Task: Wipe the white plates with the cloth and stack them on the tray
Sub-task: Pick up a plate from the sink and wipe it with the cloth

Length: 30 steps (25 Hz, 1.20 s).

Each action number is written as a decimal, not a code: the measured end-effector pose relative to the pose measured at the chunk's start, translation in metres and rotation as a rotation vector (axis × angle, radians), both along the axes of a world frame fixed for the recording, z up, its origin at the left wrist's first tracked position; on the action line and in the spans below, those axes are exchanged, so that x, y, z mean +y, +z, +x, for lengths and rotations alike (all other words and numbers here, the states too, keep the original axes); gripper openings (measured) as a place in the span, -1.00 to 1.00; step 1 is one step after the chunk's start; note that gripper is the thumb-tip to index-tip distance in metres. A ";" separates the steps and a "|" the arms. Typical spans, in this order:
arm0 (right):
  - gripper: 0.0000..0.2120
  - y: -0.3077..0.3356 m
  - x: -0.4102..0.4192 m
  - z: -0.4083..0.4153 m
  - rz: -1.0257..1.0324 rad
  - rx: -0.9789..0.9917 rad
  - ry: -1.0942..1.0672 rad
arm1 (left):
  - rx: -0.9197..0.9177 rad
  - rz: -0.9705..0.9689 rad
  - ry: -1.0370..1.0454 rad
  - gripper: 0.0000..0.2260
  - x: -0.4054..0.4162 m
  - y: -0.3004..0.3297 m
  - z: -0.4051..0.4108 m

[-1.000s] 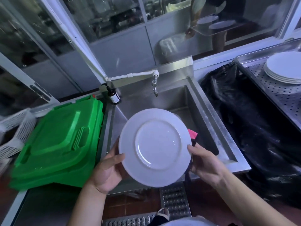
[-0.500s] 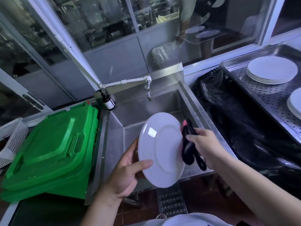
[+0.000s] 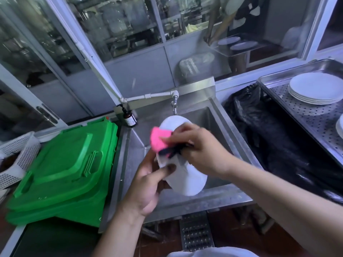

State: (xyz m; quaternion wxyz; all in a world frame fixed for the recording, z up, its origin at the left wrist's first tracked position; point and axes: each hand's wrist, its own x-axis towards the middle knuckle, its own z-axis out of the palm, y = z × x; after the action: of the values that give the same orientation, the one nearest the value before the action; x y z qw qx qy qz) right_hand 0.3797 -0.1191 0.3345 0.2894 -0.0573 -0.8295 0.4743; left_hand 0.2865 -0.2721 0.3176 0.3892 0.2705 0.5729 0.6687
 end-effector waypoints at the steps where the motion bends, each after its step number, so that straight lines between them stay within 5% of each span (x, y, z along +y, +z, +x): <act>1: -0.45 -0.007 -0.007 0.001 0.057 0.035 0.038 | -0.015 0.019 0.037 -0.56 -0.002 0.000 -0.002; 4: -0.45 -0.026 -0.023 0.010 0.174 0.087 0.077 | -0.137 0.115 0.036 -0.32 -0.013 0.002 -0.001; 7: -0.45 -0.037 -0.026 0.023 0.270 0.082 0.129 | -0.274 0.214 -0.063 -0.31 -0.015 0.001 0.008; 11: -0.42 -0.037 -0.021 0.042 0.427 0.031 0.234 | -0.398 0.116 -0.021 -0.20 -0.014 -0.013 0.010; 18: -0.46 -0.056 0.013 0.079 0.499 -0.072 0.270 | -0.252 0.095 0.103 -0.28 -0.019 -0.010 0.000; 21: -0.43 -0.080 0.025 0.085 0.200 -0.061 0.062 | -0.237 0.094 0.128 -0.46 -0.021 -0.004 -0.008; 25: -0.51 -0.082 0.025 0.092 -0.927 0.000 -0.170 | -0.244 0.048 0.141 -0.65 -0.027 -0.004 -0.013; 27: -0.52 -0.064 0.028 0.091 -0.966 0.075 -0.216 | -0.237 0.030 0.144 -0.62 -0.027 -0.004 -0.011; 30: -0.56 -0.032 0.026 0.067 -0.532 0.115 -0.384 | -0.201 0.022 0.150 -0.51 -0.024 -0.005 -0.002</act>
State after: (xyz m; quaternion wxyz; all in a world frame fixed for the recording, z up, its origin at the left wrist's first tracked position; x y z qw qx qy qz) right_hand 0.4470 -0.0929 0.3030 0.3947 -0.2594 -0.6331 0.6133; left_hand 0.2842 -0.2963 0.3129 0.3906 0.1625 0.5423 0.7260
